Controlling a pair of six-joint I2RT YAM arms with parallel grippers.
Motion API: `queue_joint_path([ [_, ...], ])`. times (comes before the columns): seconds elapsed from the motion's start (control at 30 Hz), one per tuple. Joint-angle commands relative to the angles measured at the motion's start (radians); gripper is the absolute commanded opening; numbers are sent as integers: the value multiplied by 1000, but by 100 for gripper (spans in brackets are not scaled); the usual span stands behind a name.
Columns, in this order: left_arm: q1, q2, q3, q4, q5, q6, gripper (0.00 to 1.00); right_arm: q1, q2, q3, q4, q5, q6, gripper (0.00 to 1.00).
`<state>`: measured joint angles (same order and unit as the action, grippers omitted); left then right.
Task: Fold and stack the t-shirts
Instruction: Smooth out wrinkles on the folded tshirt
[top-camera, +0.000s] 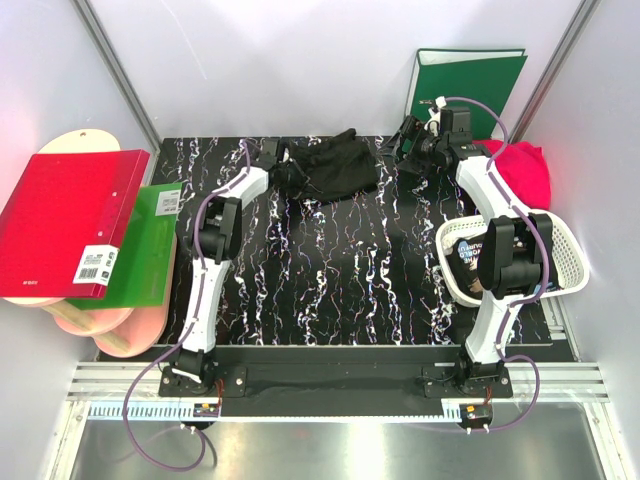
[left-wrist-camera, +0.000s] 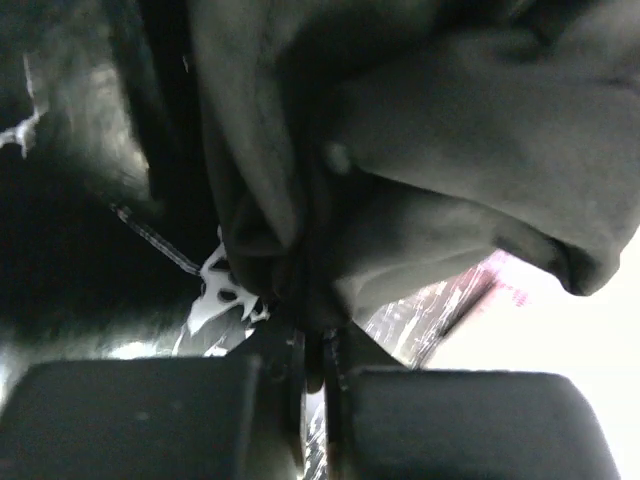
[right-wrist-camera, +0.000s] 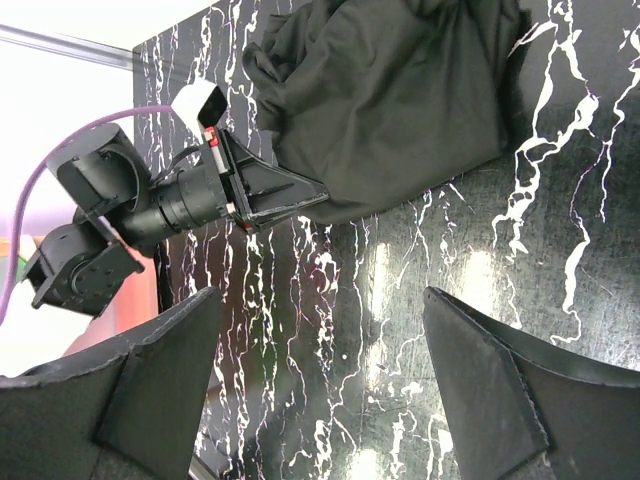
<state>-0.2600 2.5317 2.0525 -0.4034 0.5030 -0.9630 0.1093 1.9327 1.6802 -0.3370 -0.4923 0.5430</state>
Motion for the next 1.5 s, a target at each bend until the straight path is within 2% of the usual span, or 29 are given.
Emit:
queue_joint_path([
  [0.0,-4,13,-1,21,54,-34,0,-8,-14,3,32,-26,-14,88],
  [0.17,1,-120,-173,29,78,13,0,-10,-1,3,32,-45,-2,88],
  [0.33,19,-299,-417,28,132,66,0,-10,8,1,32,-68,9,88],
  [0.5,44,-466,-584,-104,126,153,0,-10,5,-17,26,-84,15,86],
  [0.63,64,-556,-652,-238,86,201,0,-8,28,-14,-2,-107,20,86],
  [0.67,64,-565,-658,-265,94,210,8,-8,31,-14,-7,-115,20,86],
  [0.7,64,-583,-660,-279,97,231,61,-8,35,-13,-16,-123,14,87],
  [0.77,64,-605,-658,-329,88,254,95,-8,45,-8,-25,-130,5,90],
  [0.8,64,-632,-658,-343,75,274,99,-8,48,-2,-36,-137,-5,92],
  [0.87,62,-672,-654,-395,40,299,99,-10,64,9,-48,-147,-8,99],
  [0.9,62,-683,-651,-411,26,322,99,-8,69,15,-53,-156,-11,100],
  [1.03,67,-715,-647,-442,-10,331,99,-8,116,26,-62,-201,5,100],
  [1.13,68,-705,-582,-442,-70,328,99,-5,156,44,-76,-230,17,100],
  [1.2,68,-676,-505,-443,-110,331,97,4,184,78,-83,-265,31,96],
  [1.33,68,-571,-361,-460,-156,340,84,47,265,145,-100,-282,35,88],
  [1.4,68,-495,-283,-463,-149,340,69,70,291,182,-109,-296,38,84],
  [1.47,65,-424,-226,-463,-129,337,65,102,330,205,-118,-307,40,80],
])
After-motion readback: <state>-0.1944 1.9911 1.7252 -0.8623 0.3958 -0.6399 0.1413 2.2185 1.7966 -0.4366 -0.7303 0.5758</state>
